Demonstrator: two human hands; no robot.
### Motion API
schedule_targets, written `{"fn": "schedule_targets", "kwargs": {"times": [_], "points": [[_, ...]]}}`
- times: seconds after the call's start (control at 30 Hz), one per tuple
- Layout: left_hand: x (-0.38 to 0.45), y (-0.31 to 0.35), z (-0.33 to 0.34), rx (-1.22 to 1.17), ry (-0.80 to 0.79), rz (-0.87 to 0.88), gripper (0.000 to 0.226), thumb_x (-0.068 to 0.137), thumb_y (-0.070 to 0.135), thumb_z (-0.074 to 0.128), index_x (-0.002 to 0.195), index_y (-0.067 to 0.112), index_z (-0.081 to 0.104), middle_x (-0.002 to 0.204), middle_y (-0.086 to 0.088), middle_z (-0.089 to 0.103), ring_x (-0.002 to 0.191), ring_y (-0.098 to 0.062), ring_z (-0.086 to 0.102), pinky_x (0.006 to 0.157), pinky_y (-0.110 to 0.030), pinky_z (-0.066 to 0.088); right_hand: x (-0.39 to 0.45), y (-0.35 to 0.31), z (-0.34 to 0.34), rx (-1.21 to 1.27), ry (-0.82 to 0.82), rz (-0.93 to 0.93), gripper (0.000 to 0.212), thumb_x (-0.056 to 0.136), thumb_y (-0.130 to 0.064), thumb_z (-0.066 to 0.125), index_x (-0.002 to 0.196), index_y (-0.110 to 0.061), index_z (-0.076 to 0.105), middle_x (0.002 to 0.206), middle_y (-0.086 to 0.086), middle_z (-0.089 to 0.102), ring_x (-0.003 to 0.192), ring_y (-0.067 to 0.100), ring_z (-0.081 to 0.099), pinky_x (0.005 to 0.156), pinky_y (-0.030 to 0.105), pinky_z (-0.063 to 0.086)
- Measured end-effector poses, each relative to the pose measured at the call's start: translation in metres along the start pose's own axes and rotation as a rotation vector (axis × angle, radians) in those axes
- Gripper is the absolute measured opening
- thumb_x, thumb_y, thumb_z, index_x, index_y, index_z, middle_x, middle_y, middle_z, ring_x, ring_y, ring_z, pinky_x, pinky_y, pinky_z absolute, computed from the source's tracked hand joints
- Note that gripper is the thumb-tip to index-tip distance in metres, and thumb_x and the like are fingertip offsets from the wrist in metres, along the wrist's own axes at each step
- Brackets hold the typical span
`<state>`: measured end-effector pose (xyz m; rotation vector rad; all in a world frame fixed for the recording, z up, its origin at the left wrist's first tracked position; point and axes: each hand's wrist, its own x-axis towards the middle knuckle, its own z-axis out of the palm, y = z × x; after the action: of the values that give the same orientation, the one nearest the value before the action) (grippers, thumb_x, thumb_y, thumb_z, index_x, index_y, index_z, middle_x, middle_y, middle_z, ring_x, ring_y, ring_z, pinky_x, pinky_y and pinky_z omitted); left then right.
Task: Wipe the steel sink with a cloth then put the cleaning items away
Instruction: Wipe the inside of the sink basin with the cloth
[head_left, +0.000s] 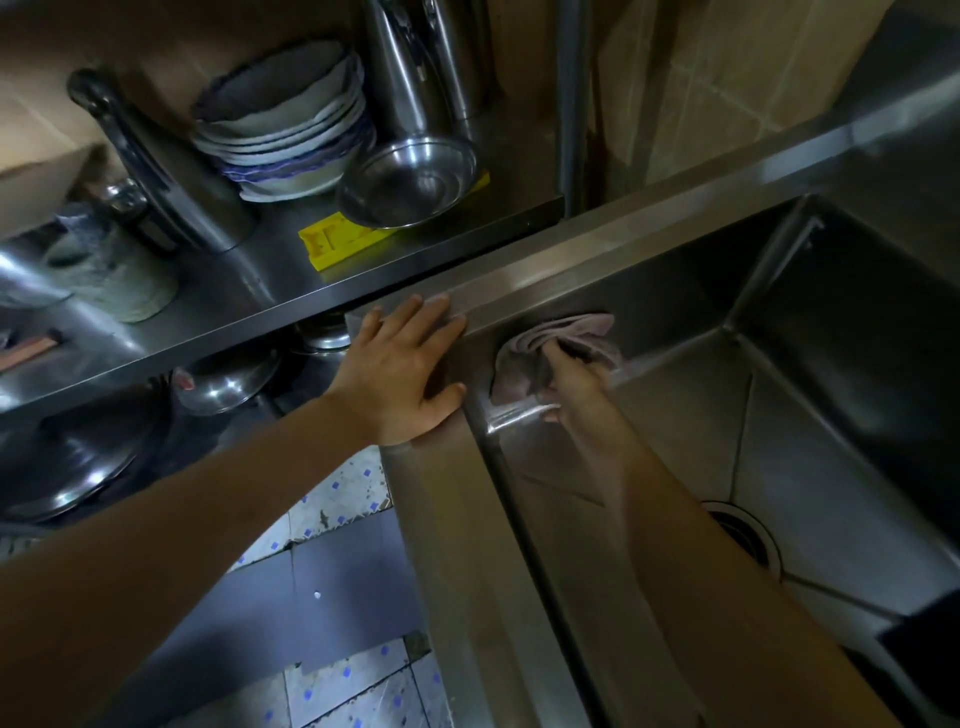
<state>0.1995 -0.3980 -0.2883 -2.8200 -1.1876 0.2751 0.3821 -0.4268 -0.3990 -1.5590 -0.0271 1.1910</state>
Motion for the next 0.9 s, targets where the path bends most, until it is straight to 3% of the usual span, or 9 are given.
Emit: {"fn": "schedule_targets", "kwargs": {"times": [0.1, 0.2, 0.3, 0.37, 0.43, 0.6, 0.67, 0.77, 0.9], "points": [[0.000, 0.001, 0.000, -0.005, -0.007, -0.005, 0.094, 0.066, 0.068, 0.014, 0.149, 0.025, 0.023, 0.158, -0.003, 0.013, 0.145, -0.027, 0.011, 0.115, -0.049, 0.007, -0.004, 0.003, 0.003, -0.023, -0.023, 0.095, 0.059, 0.079, -0.035, 0.070, 0.130, -0.015, 0.048, 0.112, 0.005, 0.061, 0.091, 0.027, 0.067, 0.058, 0.039, 0.051], [0.000, 0.001, 0.002, -0.010, -0.020, -0.016, 0.096, 0.065, 0.069, 0.012, 0.150, 0.026, 0.019, 0.159, -0.001, 0.009, 0.146, -0.025, 0.008, 0.115, -0.048, 0.006, -0.008, 0.011, 0.009, -0.048, -0.045, 0.125, 0.064, 0.078, -0.036, 0.071, 0.133, -0.018, 0.044, 0.117, 0.006, 0.061, 0.090, 0.026, 0.066, 0.051, 0.037, 0.049], [0.000, 0.001, 0.002, -0.018, -0.024, -0.018, 0.097, 0.064, 0.070, 0.012, 0.150, 0.027, 0.017, 0.159, 0.000, 0.007, 0.146, -0.024, 0.005, 0.115, -0.048, 0.005, -0.013, 0.015, 0.017, 0.010, -0.024, -0.026, 0.056, 0.076, -0.023, 0.075, 0.126, -0.011, 0.052, 0.124, 0.009, 0.062, 0.103, 0.028, 0.064, 0.077, 0.047, 0.057], [0.000, 0.000, 0.002, -0.038, -0.021, -0.021, 0.097, 0.064, 0.070, 0.012, 0.150, 0.027, 0.017, 0.159, 0.001, 0.007, 0.146, -0.024, 0.005, 0.115, -0.049, 0.005, -0.020, 0.016, 0.023, -0.023, -0.019, -0.118, 0.068, 0.060, -0.034, 0.079, 0.120, -0.012, 0.057, 0.116, 0.008, 0.066, 0.100, 0.024, 0.066, 0.086, 0.046, 0.056], [-0.001, 0.000, 0.002, -0.052, -0.019, -0.022, 0.097, 0.064, 0.071, 0.013, 0.150, 0.028, 0.018, 0.160, 0.001, 0.007, 0.146, -0.024, 0.004, 0.115, -0.049, 0.004, -0.017, 0.020, 0.025, -0.030, -0.015, -0.156, 0.080, 0.044, -0.045, 0.076, 0.116, -0.015, 0.059, 0.111, 0.004, 0.067, 0.098, 0.021, 0.066, 0.086, 0.043, 0.056], [-0.001, 0.000, 0.002, -0.048, -0.026, -0.025, 0.097, 0.063, 0.071, 0.012, 0.150, 0.028, 0.017, 0.160, 0.002, 0.006, 0.147, -0.023, 0.003, 0.115, -0.049, 0.004, -0.006, 0.019, 0.021, -0.096, -0.038, -0.129, 0.049, 0.067, -0.029, 0.080, 0.109, -0.016, 0.060, 0.109, 0.006, 0.069, 0.095, 0.026, 0.068, 0.086, 0.049, 0.055], [0.000, -0.001, 0.003, -0.042, -0.023, -0.025, 0.097, 0.063, 0.071, 0.012, 0.150, 0.028, 0.017, 0.160, 0.002, 0.006, 0.146, -0.023, 0.004, 0.115, -0.049, 0.005, -0.004, 0.022, 0.022, -0.084, -0.047, -0.099, 0.057, 0.066, -0.027, 0.081, 0.116, -0.010, 0.058, 0.109, 0.006, 0.067, 0.097, 0.025, 0.067, 0.085, 0.047, 0.056], [0.000, -0.001, 0.004, -0.033, -0.012, -0.020, 0.097, 0.063, 0.072, 0.013, 0.150, 0.027, 0.018, 0.160, 0.001, 0.007, 0.146, -0.024, 0.005, 0.115, -0.050, 0.007, -0.002, 0.029, 0.024, -0.059, -0.030, -0.062, 0.088, 0.045, -0.041, 0.082, 0.123, -0.013, 0.052, 0.115, 0.005, 0.065, 0.100, 0.024, 0.066, 0.087, 0.046, 0.055], [0.000, 0.000, 0.003, -0.020, -0.009, -0.019, 0.097, 0.064, 0.071, 0.013, 0.150, 0.026, 0.019, 0.159, 0.000, 0.009, 0.146, -0.025, 0.007, 0.115, -0.051, 0.007, -0.001, 0.043, 0.021, -0.023, -0.099, -0.009, 0.078, 0.060, -0.038, 0.079, 0.128, -0.017, 0.048, 0.117, 0.004, 0.064, 0.103, 0.021, 0.063, 0.089, 0.044, 0.054]]}}
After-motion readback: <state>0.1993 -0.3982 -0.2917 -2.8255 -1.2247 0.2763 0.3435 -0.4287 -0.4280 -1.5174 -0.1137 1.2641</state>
